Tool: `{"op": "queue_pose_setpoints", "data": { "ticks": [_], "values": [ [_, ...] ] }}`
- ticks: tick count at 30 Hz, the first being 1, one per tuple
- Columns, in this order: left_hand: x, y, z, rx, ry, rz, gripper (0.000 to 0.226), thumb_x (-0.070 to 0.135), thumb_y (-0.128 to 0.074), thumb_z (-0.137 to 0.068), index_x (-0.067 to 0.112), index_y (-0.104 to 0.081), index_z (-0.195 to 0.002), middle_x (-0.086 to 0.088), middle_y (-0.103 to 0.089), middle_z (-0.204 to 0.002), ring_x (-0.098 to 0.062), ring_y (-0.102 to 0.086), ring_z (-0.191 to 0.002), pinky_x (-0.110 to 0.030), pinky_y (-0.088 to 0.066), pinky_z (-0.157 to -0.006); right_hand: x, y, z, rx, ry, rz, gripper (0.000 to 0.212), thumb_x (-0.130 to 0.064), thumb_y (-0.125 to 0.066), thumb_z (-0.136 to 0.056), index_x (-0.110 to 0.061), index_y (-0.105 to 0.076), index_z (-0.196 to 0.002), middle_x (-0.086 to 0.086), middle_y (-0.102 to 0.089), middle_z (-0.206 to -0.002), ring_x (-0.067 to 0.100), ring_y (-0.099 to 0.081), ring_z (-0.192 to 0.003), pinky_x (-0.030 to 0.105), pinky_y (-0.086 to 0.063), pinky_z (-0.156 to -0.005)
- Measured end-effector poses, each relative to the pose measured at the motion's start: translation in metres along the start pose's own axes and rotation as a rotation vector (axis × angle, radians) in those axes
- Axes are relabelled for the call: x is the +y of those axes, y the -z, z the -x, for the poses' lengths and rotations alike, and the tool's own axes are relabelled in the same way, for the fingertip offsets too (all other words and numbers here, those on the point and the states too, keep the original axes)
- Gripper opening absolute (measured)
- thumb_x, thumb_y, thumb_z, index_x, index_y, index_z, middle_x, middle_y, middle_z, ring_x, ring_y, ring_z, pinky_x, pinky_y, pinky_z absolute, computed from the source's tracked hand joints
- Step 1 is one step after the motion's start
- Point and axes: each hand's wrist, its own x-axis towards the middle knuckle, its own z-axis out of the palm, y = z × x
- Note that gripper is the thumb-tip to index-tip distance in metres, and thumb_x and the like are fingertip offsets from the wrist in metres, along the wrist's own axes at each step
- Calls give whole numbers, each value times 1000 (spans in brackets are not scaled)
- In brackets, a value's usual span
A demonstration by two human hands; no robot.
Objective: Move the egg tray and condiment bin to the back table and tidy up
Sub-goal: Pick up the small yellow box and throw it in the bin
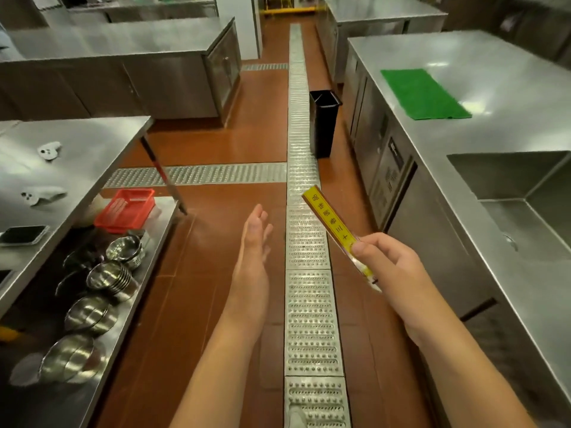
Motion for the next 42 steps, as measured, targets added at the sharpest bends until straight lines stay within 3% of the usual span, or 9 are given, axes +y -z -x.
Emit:
{"op": "queue_pose_setpoints", "data": {
  "ticks": [9,13,17,19,26,29,34,37,42],
  "values": [
    [-13,-43,-133,-109,34,5,81,80,-36,-77,39,-36,-147,39,-54,-124,15,-53,-116,-1,-42,-80,0,27,-109,90,-61,3,30,-49,-64,-74,-24,-72,-87,-5,-75,-94,22,-69,-88,40,-53,-76],
    [-10,-66,-190,-78,-3,-32,81,81,-33,-78,40,-36,-148,29,-49,-139,13,-50,-121,-12,-39,-96,-8,44,-177,70,-35,-19,32,-49,-64,-74,-21,-72,-88,-3,-75,-94,16,-69,-83,36,-54,-72],
    [-1,-93,-249,-47,-13,-53,80,83,-32,-76,44,-37,-145,26,-46,-143,9,-47,-127,-30,-30,-114,-26,58,-246,34,16,-64,30,-45,-65,-73,-18,-71,-85,-11,-73,-83,-4,-63,-70,10,-46,-56],
    [0,-103,-274,-23,-18,-66,80,83,-32,-77,44,-37,-146,26,-46,-143,8,-47,-128,-33,-30,-115,-31,63,-279,-4,19,-66,31,-43,-67,-76,-15,-71,-89,-5,-73,-86,-2,-63,-71,8,-45,-55],
    [-6,-113,-355,62,13,-84,77,82,-31,-78,44,-38,-145,24,-46,-145,8,-47,-128,-35,-31,-116,-26,57,-380,-89,-50,-77,26,-33,-69,-88,-8,-69,-95,7,-73,-101,12,-61,-77,11,-47,-58],
    [-12,-113,-402,82,29,-70,76,81,-32,-77,45,-39,-143,24,-47,-143,8,-48,-126,-35,-32,-115,-27,54,-427,-98,-51,-59,37,-45,-69,-81,-11,-70,-94,9,-72,-97,10,-59,-71,12,-46,-57],
    [-17,-111,-490,76,27,-28,66,82,-32,-78,52,-40,-136,27,-47,-142,7,-47,-128,-38,-29,-117,-43,50,-515,-65,-38,-25,33,-49,-65,-72,-19,-70,-85,-9,-66,-72,2,-56,-61,12,-43,-53],
    [-13,-115,-549,31,25,-11,68,85,-32,-77,52,-38,-137,28,-45,-143,9,-44,-130,-35,-28,-117,-61,49,-569,-32,-10,-17,27,-51,-66,-70,-26,-71,-79,-14,-70,-74,-1,-61,-64,12,-45,-54],
    [-4,-141,-637,-72,44,24,68,88,-39,-72,54,-45,-130,42,-59,-116,15,-53,-116,-10,-44,-89,-74,57,-634,27,4,1,34,-63,-63,-66,-33,-71,-82,-18,-71,-83,-1,-64,-73,14,-46,-58]
  ]
}}
